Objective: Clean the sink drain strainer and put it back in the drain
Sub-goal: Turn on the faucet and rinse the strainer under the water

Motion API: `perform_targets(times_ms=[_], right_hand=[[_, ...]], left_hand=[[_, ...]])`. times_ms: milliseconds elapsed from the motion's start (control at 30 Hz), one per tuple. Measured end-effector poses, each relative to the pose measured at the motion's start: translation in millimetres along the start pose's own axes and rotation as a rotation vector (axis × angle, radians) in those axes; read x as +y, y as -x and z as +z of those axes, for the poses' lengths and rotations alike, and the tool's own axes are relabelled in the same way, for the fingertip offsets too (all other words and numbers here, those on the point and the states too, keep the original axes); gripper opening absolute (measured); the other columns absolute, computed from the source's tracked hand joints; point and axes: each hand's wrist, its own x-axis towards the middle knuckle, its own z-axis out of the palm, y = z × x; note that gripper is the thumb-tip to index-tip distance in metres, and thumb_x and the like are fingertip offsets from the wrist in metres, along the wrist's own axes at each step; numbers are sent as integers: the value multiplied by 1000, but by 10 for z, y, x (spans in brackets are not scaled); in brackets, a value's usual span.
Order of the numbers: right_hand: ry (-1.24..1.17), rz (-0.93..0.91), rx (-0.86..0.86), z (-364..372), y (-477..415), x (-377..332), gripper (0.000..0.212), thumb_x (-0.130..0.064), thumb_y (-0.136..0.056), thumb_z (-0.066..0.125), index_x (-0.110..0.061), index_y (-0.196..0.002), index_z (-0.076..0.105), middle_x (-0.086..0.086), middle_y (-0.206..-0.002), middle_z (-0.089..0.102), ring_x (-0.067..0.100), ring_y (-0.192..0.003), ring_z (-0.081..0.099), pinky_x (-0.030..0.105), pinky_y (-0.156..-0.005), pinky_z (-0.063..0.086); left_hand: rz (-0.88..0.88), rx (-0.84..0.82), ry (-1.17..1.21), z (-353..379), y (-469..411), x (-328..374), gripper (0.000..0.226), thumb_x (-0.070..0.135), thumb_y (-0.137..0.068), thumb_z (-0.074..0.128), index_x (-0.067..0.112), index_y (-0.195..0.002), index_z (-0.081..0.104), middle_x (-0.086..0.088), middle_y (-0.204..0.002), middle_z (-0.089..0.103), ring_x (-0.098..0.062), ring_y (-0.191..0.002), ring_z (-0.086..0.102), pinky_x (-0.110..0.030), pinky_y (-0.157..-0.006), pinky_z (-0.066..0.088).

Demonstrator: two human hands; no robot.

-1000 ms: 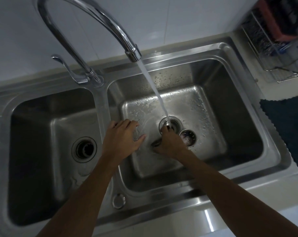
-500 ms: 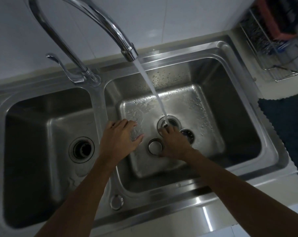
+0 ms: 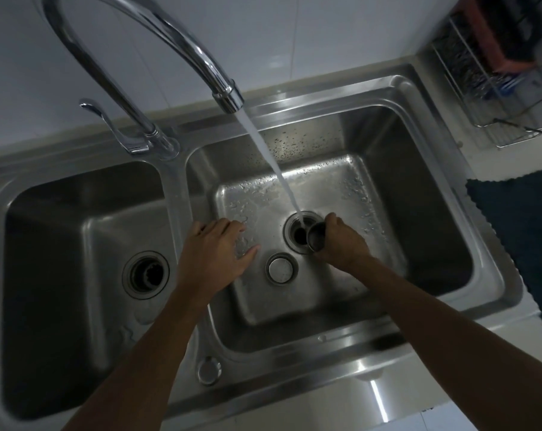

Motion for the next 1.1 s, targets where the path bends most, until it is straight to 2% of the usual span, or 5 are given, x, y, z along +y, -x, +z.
perform_targets(times_ms=[333,533,700,833,1100], right_hand=[[-93,-55,79,161,-232,-325,79,-52,-74,84,-13,-131,46,11,-129,57,36,-116,55,46,-86,53],[-106,-40,90,96,-257,-240,83,-38,-72,89,-12,-137,45,12,-134,56,35,-120,51,46,-91,53],[-88,-134,74,122,-171,-186,87,-54,-72,86,-17,-138,46,8,-135,57,33,-120,54,47,-93,54],[-130,-72,122,15,-248,-165,85,-42,-72,88,-15,-141,46,9,-135,57,32,-120,54,43,-94,52],[-137,-90,109,83,-224,-188,86,-49,-72,88,-17,-141,47,7,-135,58,32,-121,54,45,-95,53]], left_hand=[[-3,2,6,13,1,-15,44,59,-87,70,20,-110,72,3,-101,74,-22,-88,70,-41,-86,45],[-4,3,-3,5,1,-16,44,59,-88,69,20,-108,72,3,-100,74,-21,-87,70,-39,-87,43],[2,8,-6,26,2,-22,47,61,-89,67,20,-110,72,2,-99,74,-21,-86,70,-40,-86,46],[1,-2,-7,29,-3,-25,48,63,-89,65,21,-111,71,4,-100,74,-19,-86,70,-39,-86,45],[-1,-19,-6,23,-9,-24,47,63,-90,65,23,-112,70,4,-102,74,-18,-87,70,-38,-87,44]])
